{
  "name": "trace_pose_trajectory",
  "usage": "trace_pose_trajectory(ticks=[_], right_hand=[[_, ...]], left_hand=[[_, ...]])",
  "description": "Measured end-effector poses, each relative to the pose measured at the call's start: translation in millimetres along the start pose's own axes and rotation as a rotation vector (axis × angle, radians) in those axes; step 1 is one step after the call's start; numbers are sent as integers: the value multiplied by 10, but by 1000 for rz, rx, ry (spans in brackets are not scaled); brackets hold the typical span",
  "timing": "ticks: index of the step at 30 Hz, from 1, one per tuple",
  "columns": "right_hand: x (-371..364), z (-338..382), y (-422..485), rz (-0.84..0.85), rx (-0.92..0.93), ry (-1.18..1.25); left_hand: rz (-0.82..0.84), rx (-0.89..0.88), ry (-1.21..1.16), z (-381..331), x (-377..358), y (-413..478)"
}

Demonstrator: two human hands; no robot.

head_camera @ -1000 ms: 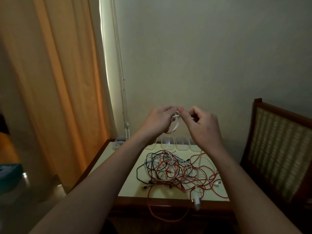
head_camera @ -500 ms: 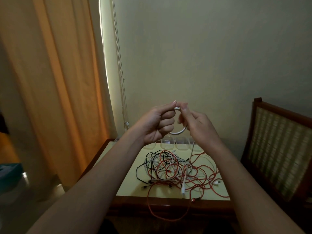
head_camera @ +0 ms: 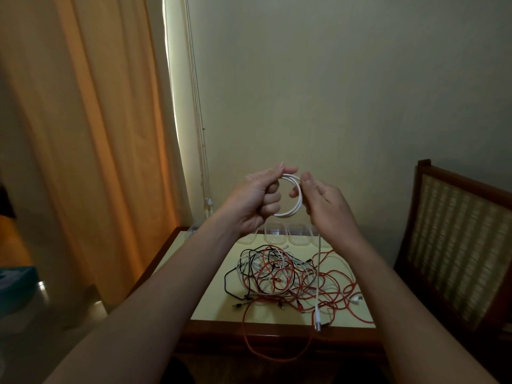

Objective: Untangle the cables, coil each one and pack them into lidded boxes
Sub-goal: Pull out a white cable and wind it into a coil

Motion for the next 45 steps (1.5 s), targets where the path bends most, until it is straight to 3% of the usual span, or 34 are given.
trace_pose_trajectory(ticks=[8,14,24,27,32,38,45], right_hand=[[-20,-421,-221,122,-70,1],[-3,-684,-328,36,-195,65],[-29,-937,-497,284,-241,-247],[-47,-935,-501,257,-242,-264],[7,-931,-483,-27,-366,38],[-83,-771,-414,-438,-570,805],[-283,-581,-354,-376,-680,1140]], left_hand=[[-39,-5,-183,-130,184,4],[-119,-14,-334,-142,307,11],[-183,-25,-387,-200,482,21],[-176,-1,-371,-158,452,32],[-90,97,-375,-35,349,37],[-26,203,-344,239,179,72],[-30,225,-304,310,100,103]])
Point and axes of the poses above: each hand's wrist, its own y-axis towards the middle knuckle, its own x-axis out of the back of the hand, z = x × y, the point moved 7 cm from there along y, towards the middle knuckle, and after that the axes turned 12 degrees about x, right-handed, at the moved point
